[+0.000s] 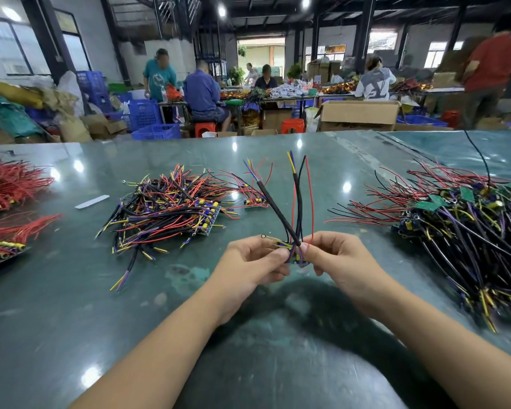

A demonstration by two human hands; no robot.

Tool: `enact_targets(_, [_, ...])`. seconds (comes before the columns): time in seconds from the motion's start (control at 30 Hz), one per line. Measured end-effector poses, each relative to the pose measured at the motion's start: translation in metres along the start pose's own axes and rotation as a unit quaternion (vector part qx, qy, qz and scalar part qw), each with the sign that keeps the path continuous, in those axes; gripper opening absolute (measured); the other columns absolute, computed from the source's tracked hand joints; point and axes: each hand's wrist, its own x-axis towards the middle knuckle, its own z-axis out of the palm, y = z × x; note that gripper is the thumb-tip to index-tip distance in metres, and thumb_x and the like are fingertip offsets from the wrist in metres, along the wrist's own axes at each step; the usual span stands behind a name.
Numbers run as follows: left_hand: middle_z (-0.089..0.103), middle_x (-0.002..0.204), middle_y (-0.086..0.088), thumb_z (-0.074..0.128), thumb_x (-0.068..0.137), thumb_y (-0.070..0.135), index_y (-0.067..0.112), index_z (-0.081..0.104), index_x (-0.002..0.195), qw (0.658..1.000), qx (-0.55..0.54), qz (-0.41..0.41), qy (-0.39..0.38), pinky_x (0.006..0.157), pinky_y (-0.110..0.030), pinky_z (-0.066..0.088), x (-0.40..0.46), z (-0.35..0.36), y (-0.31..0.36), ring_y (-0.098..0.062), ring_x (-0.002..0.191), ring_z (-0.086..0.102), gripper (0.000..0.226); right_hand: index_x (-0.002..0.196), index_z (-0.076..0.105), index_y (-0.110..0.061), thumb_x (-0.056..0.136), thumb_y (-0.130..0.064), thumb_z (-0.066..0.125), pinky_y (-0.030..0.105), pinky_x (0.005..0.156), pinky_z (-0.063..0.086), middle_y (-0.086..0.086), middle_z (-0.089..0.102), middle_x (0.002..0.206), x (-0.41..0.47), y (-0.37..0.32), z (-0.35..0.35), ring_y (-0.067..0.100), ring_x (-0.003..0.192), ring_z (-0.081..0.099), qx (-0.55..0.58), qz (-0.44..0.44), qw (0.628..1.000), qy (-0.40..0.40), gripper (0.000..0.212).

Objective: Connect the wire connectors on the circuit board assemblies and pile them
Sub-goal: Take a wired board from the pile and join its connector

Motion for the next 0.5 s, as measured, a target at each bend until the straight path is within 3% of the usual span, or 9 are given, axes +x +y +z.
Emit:
enact_targets(0.23, [0.074,0.082,-0.002,0.06,0.088,0.0,0.013,0.069,0.089,1.0,-0.011,-0.012,0.01,0.067,-0.021,0.055,0.0027,-0.0015,-0.0029,-0.012,0.075,0.069,0.016,0.073,0.067,-0.014,0.086,-0.004,0.063,0.016,0.056,0.046,-0.005,0.066,0.061,-0.001,0.0012,0.0017,0.004,0.056,0.056,0.003,0.006,1.0,-0.006,0.017])
enact_targets(0.5, [0.074,0.083,-0.001,0.062,0.085,-0.001,0.025,0.077,0.076,0.999,-0.043,-0.013,-0.017,0.074,-0.024,0.057,0.0031,-0.0076,-0.0007,-0.01,0.078,0.068,0.032,0.079,0.065,-0.007,0.089,-0.003,0.058,0.017,0.065,0.047,0.006,0.063,0.072,-0.0011,0.0018,0.0022,0.007,0.062,0.054,0.019,0.003,0.999,-0.038,0.013])
